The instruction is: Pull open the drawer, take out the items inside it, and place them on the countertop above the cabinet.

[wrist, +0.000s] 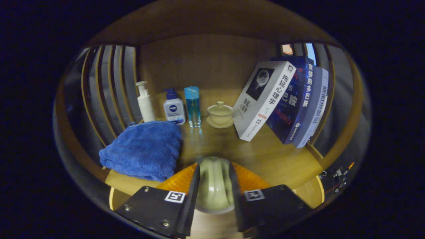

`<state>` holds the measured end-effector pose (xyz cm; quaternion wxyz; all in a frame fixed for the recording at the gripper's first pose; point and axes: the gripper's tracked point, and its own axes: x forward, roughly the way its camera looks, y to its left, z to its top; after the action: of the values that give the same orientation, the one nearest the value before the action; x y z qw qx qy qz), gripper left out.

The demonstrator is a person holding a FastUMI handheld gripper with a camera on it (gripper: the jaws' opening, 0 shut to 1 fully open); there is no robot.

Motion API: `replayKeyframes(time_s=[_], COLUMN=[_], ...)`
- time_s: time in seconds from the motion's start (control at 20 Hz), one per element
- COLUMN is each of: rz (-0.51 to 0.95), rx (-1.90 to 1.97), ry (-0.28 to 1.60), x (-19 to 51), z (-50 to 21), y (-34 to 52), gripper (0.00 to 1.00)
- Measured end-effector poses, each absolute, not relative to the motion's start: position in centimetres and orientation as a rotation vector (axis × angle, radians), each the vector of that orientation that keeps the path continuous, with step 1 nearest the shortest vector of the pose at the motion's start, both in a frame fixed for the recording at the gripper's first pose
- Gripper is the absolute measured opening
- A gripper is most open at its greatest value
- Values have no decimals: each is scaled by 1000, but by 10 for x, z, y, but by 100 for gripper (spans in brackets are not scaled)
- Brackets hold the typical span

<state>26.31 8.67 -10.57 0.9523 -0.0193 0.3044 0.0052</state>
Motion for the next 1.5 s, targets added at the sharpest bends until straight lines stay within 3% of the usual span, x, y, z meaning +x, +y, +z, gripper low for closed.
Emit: replayKeyframes(time_s=[0.05,0.3,0.65,1.1,1.5], rz=[31,83,130,82,34], rx=[-29,14,-24,-94,-70], ry=[595,462,245,58,39], x=[264,251,203,116,61], z=[-100,-57,5,49,22], y=[91,104,107,100,89], gripper=[54,60,92,95,96])
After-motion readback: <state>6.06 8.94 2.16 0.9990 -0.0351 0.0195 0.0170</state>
